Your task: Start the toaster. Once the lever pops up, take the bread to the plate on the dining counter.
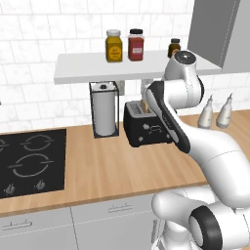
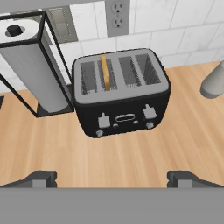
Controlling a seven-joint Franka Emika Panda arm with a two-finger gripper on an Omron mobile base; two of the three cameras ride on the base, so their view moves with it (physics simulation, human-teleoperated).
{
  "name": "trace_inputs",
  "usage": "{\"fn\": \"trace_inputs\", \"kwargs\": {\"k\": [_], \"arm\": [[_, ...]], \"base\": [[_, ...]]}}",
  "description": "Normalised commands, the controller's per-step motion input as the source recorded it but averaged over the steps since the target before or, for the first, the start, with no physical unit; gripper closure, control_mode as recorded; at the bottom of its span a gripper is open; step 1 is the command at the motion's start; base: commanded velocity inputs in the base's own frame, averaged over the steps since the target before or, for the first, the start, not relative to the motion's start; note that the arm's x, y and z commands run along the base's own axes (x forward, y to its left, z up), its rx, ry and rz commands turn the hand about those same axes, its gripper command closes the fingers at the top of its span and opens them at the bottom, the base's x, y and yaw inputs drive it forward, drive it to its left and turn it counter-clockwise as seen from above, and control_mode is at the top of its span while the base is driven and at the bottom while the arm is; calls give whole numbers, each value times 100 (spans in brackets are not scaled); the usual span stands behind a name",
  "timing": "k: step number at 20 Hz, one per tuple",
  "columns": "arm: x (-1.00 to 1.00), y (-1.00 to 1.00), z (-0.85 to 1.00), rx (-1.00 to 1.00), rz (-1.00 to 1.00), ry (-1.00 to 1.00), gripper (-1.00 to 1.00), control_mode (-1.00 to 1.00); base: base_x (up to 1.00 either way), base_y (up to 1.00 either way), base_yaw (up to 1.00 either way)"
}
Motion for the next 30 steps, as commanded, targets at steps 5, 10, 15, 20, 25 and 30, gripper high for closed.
{"fn": "trace_inputs", "kwargs": {"k": [5, 10, 15, 20, 25, 30], "arm": [[0, 0, 0, 0, 0, 0, -100, -100], [0, 0, 0, 0, 0, 0, -100, -100], [0, 0, 0, 0, 0, 0, -100, -100], [0, 0, 0, 0, 0, 0, -100, -100], [-7, 0, -12, 0, 0, 0, -100, -100], [-3, 0, -36, 0, 0, -6, -100, -100]], "base": [[0, 0, 0], [0, 0, 0], [0, 0, 0], [0, 0, 0], [0, 0, 0], [0, 0, 0]]}}
